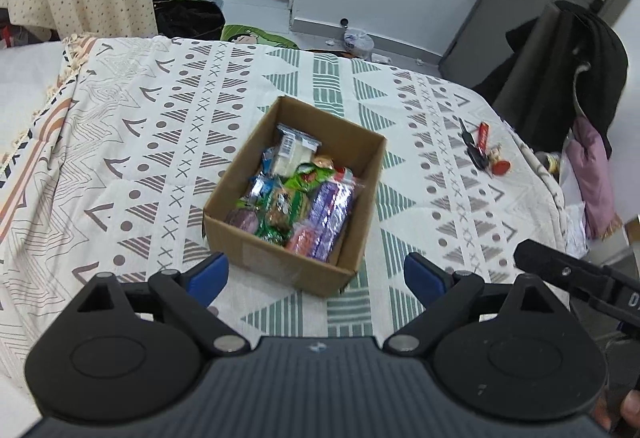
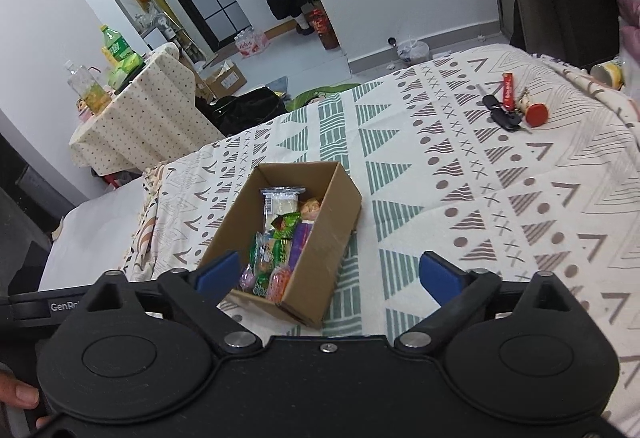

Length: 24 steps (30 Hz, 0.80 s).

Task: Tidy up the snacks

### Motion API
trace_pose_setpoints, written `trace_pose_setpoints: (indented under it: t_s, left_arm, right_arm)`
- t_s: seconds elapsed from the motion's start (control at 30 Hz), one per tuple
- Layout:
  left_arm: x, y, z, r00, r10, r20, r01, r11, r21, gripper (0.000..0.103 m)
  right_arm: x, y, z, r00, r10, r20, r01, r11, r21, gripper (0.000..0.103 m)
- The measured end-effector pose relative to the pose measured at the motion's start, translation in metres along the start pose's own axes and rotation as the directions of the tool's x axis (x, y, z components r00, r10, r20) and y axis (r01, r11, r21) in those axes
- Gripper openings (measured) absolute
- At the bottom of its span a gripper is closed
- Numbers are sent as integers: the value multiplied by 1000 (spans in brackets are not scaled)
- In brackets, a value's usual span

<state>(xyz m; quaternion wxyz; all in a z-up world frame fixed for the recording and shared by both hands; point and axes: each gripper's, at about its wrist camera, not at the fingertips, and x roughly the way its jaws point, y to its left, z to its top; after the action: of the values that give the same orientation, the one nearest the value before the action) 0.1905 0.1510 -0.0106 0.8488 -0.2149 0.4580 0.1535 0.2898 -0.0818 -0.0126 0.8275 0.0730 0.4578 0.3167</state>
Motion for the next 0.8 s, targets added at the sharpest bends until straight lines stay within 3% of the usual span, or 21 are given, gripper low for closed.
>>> trace_pose_setpoints:
  t_s: [0.17,0.37,0.8]
  left_arm:
    - [-13,-12,-21,1000,-11,23,11,999,38,94]
    - [-30,-23,-45,998,-15,53,11,996,87,102]
    - [-71,-32,-93,992,-36,117,14,984,179,102]
  right_arm:
    - [-21,-5,-16,1000,-14,19,15,1000,-11,103]
    - [-47,-12,-36,998,-27,54,28,999,-18,103]
    - [-102,-19,-81,991,-45,126,51,998,-47,103]
